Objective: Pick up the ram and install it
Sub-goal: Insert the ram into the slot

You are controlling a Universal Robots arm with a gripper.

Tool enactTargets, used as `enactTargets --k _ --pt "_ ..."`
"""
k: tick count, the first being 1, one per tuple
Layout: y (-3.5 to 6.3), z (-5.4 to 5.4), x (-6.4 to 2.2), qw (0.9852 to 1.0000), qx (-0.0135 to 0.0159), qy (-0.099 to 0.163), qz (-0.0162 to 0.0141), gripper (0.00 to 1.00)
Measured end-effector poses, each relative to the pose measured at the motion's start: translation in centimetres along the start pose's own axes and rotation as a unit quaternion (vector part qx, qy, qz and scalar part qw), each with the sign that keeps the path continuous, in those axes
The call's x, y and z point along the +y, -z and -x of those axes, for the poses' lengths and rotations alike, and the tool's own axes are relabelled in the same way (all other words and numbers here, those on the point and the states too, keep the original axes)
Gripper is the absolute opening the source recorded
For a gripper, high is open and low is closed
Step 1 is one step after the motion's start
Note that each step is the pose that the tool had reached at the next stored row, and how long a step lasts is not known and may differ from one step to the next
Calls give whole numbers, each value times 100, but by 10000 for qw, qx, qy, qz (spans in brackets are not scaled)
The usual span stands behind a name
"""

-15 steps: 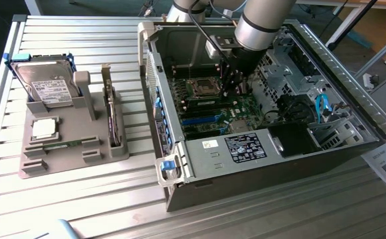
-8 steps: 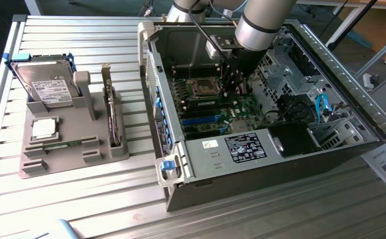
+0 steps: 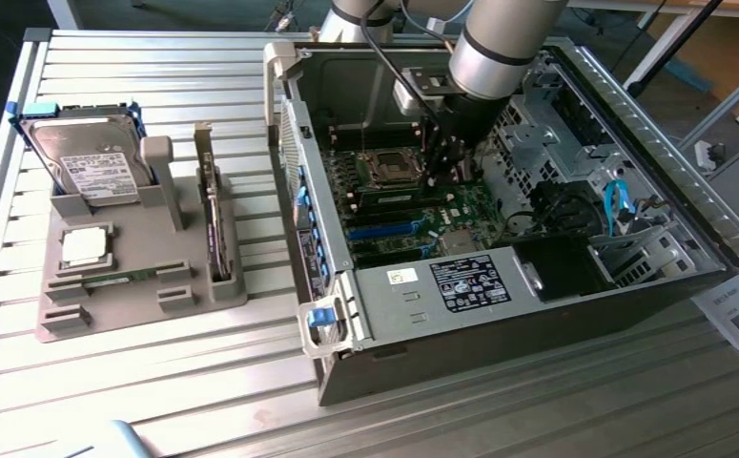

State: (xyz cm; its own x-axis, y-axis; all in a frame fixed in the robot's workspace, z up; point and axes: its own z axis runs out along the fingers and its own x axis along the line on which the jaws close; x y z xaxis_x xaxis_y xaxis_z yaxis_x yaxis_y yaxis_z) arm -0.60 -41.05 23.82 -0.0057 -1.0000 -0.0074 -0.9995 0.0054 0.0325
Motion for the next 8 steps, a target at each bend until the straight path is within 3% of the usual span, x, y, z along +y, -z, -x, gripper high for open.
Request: enactTargets --k 8 --pt "-10 0 0 10000 2 0 -2 12"
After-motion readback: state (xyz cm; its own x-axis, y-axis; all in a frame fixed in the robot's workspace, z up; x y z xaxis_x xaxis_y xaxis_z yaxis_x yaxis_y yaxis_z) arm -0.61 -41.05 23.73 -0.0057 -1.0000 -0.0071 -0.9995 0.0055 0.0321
